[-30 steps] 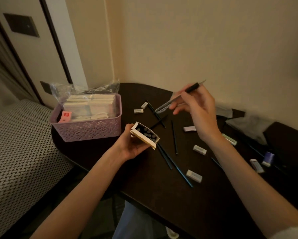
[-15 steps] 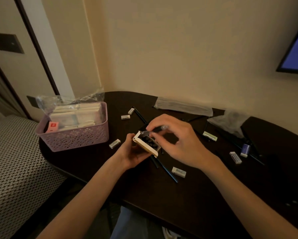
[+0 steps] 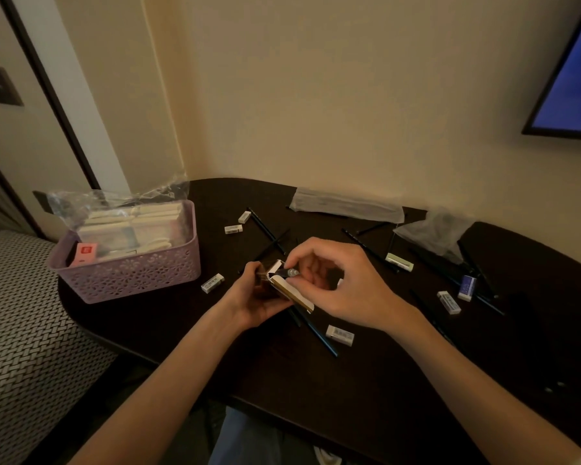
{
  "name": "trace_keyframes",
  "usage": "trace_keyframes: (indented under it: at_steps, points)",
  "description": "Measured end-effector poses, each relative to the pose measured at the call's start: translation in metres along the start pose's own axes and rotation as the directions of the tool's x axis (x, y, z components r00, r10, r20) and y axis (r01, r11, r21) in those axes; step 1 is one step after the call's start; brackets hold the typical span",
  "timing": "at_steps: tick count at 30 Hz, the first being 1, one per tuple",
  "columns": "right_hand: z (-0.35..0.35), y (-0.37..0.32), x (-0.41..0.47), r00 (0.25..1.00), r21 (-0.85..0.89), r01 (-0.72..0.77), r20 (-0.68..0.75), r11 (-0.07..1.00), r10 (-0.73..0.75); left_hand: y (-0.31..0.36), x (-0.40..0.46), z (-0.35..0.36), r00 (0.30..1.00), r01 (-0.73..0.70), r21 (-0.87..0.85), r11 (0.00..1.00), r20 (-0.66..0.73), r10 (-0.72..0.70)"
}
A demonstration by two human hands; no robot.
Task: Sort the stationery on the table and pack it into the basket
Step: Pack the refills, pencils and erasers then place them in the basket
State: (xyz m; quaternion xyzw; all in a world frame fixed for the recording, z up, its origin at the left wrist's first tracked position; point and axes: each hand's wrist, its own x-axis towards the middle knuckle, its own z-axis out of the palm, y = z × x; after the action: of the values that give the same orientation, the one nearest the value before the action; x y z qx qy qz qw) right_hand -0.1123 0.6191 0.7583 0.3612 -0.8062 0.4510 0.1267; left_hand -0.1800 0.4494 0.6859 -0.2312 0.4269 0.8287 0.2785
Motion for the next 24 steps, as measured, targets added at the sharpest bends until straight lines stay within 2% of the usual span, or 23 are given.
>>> trace_keyframes:
  at_steps: [7,11,13,15,17,21,24]
  points:
    - [0.001,0.007,0.001,0.998,-0.074,0.062,-0.006,0.995,-0.063,0.002,-0.003,0.002,1.0,0.018,-0.01,1.0,0.004,-0.018]
    - [0.0,0.016,0.006,0.997,-0.12,0.002,-0.073,0.993,-0.011,0.002,0.001,0.0,1.0,0.007,-0.043,0.999,-0.026,-0.008]
    - [-0.006,0.017,0.01,0.998,-0.227,0.019,-0.055,0.974,-0.032,0.002,0.003,-0.001,0.999,0.007,-0.062,0.998,-0.034,-0.009]
    - [-0.01,0.017,0.013,0.994,-0.411,0.108,0.028,0.905,-0.105,0.003,0.004,-0.001,0.999,0.002,-0.081,0.997,-0.043,-0.006]
    - [-0.009,0.017,0.014,0.986,-0.508,0.168,0.103,0.845,-0.134,0.004,0.003,0.001,0.999,-0.005,-0.083,0.997,-0.045,0.001]
    - [-0.005,0.018,0.014,0.986,-0.495,0.163,0.066,0.853,-0.151,0.005,0.002,0.002,0.999,-0.019,-0.088,0.996,-0.04,0.015]
    - [-0.006,0.017,0.012,0.986,-0.35,0.146,-0.021,0.925,-0.163,0.006,0.001,0.0,0.999,-0.018,-0.075,0.997,-0.03,0.016]
